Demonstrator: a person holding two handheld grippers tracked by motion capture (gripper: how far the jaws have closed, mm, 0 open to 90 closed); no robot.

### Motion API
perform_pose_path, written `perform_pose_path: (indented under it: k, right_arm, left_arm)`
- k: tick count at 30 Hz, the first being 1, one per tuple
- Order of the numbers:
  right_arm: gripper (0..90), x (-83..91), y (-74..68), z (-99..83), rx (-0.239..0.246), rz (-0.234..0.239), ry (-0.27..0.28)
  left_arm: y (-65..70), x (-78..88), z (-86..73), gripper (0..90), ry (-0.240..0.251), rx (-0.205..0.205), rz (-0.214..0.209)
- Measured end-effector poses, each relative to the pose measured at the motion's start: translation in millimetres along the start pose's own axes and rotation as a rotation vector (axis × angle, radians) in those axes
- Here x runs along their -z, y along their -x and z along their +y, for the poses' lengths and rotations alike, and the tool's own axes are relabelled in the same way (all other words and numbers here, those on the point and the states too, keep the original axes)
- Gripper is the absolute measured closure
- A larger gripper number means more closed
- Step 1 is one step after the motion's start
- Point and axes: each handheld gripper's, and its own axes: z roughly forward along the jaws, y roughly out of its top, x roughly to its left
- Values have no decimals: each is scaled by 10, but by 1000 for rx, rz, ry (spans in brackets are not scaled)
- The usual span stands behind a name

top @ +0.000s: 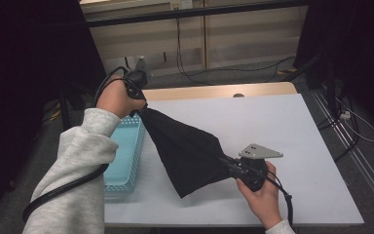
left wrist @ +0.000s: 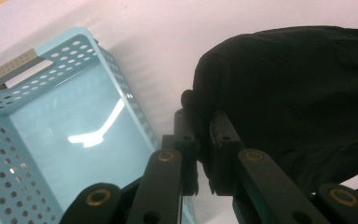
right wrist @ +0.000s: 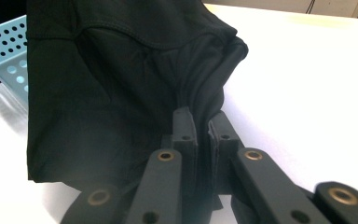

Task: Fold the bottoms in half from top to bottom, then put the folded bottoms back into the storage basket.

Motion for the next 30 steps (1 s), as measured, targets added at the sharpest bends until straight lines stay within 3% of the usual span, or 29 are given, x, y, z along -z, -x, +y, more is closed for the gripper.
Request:
perform_pose_path:
  k: [30]
  right_arm:
    - [838, -139, -192, 178, 37, 39, 44]
  left_arm:
    - [-220, 296, -41, 841, 16, 30, 20]
